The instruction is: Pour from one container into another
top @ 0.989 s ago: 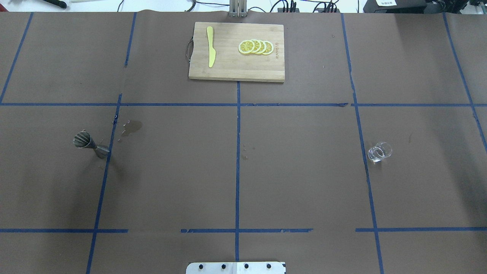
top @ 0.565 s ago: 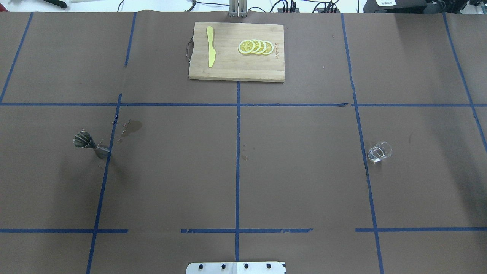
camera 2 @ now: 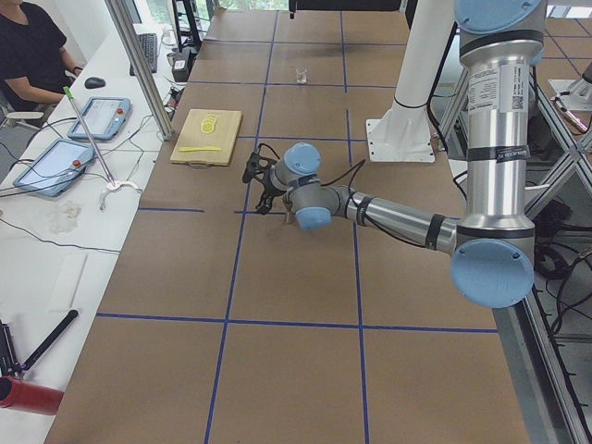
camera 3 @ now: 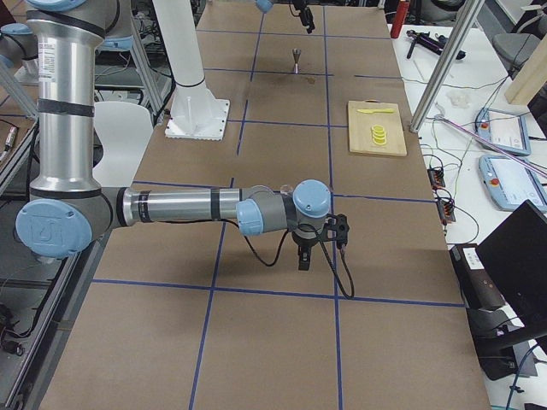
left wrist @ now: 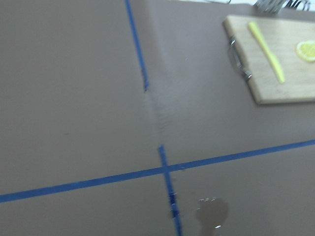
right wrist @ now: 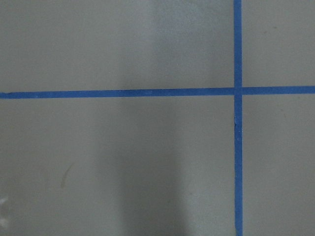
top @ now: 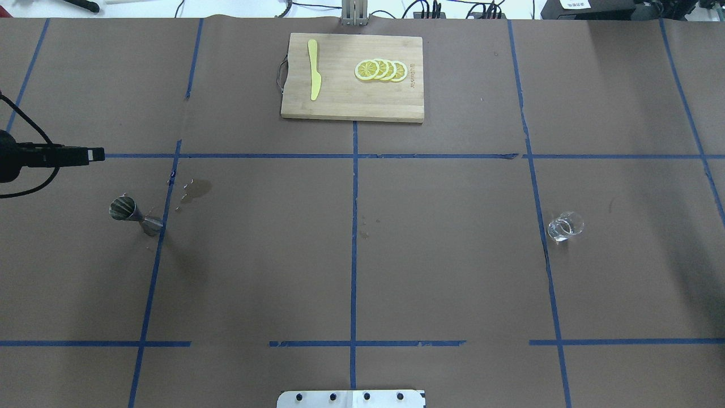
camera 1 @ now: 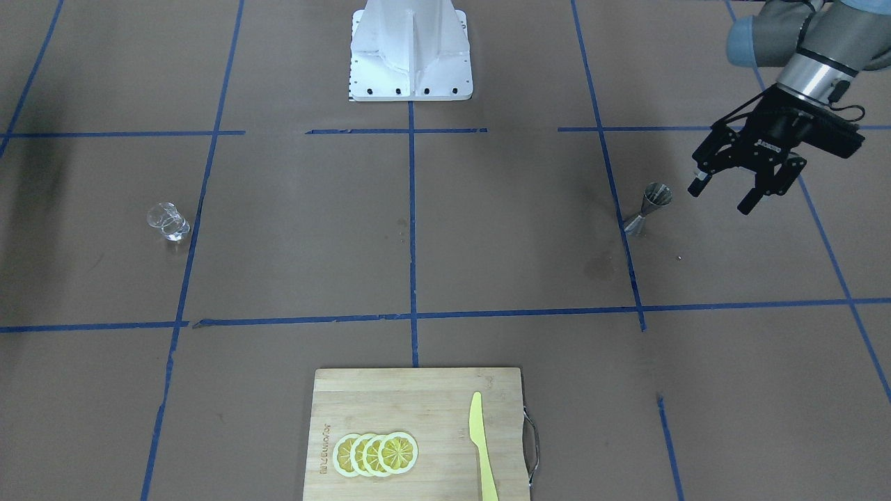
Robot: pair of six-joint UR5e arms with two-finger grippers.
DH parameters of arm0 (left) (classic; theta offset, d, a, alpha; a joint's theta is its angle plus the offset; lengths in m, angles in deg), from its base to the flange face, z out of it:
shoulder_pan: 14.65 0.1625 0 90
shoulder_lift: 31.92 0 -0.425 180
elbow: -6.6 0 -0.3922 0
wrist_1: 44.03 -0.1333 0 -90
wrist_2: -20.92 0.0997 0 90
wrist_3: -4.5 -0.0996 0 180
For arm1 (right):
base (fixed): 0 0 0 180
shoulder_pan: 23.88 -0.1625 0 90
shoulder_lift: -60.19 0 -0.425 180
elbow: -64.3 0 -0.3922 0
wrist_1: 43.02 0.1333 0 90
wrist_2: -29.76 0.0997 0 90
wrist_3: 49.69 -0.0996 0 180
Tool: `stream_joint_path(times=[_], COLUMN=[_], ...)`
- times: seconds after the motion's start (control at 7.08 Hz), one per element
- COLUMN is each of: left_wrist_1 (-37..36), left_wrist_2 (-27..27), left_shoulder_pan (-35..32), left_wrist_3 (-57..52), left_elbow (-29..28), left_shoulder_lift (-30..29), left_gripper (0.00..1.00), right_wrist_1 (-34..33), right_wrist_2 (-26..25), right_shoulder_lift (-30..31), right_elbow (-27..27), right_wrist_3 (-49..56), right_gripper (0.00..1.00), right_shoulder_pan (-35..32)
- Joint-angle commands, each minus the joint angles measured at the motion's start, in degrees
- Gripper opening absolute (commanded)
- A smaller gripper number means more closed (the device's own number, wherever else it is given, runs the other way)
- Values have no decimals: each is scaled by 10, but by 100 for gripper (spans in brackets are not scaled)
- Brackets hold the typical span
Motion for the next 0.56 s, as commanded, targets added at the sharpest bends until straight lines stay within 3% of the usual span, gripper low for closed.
stream_joint_path(times=[0.0,0.28,0.42], left_wrist_1=[-6,-71,-72], left_wrist_2=[277,497,531], left_shoulder_pan=[148,285,312], left_wrist_3=[81,122,156], left_elbow=[46,48,54], left_shoulder_lift=[58,61,59], left_gripper=[100,100,100], right_wrist_1=[30,30,30], right_wrist_2=[-1,0,-1], right_shoulder_lift=[1,0,0], right_elbow=[-9,-8,-8], right_wrist_3=[-2,-2,-2], right_gripper=[100,100,100], right_shoulder_pan=[12,14,13])
